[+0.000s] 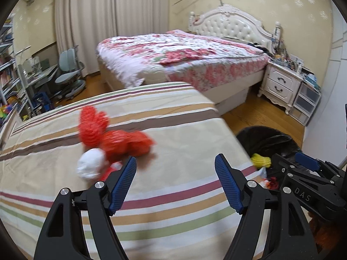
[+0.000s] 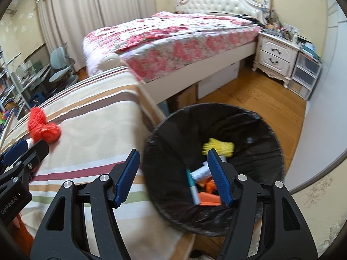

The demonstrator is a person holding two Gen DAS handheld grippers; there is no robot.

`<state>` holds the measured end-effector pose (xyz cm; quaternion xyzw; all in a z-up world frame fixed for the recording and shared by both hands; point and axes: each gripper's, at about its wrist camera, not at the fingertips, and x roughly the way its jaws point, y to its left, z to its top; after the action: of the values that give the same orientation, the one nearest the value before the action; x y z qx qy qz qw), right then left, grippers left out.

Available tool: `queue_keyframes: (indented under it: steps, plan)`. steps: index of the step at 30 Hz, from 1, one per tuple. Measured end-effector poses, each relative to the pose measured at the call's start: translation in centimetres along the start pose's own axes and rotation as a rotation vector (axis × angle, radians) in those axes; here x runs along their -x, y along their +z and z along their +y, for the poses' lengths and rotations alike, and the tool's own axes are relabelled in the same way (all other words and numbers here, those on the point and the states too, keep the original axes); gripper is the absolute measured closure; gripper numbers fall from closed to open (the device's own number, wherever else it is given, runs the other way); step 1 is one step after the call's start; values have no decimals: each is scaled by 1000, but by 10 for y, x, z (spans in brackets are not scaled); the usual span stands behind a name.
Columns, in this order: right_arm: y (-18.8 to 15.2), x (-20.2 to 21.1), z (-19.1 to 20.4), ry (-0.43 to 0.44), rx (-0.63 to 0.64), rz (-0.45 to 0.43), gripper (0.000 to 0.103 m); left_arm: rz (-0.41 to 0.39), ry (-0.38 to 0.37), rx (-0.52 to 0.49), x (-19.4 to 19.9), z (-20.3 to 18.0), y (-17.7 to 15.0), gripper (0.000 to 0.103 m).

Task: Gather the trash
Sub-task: 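Move both open tools back toward the red spray can on the bedspread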

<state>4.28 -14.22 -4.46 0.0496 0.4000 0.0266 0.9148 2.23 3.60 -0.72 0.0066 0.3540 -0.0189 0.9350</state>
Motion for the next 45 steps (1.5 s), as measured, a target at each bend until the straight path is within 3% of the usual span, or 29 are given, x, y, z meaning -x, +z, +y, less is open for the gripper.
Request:
queue_keyframes:
  steps: [10, 13, 24, 28, 39, 45]
  plan:
    - [-12, -1, 95, 109, 153, 36, 38, 11, 154, 80, 14, 86, -21, 30]
    - [-16, 0, 121, 145, 186, 41, 32, 26, 182, 111, 14, 109, -28, 30]
    - [-22, 7, 200, 248, 273, 50, 28, 49, 269, 191, 18, 171, -45, 29]
    - [-25, 0, 223, 250, 312, 56, 27, 63, 276, 221, 16, 186, -50, 29]
    - [-28, -15, 215, 165, 306, 81, 28, 75, 241, 258, 15, 198, -55, 29]
    - [-24, -18, 215, 174, 312, 87, 49, 77, 241, 251, 14, 196, -54, 29]
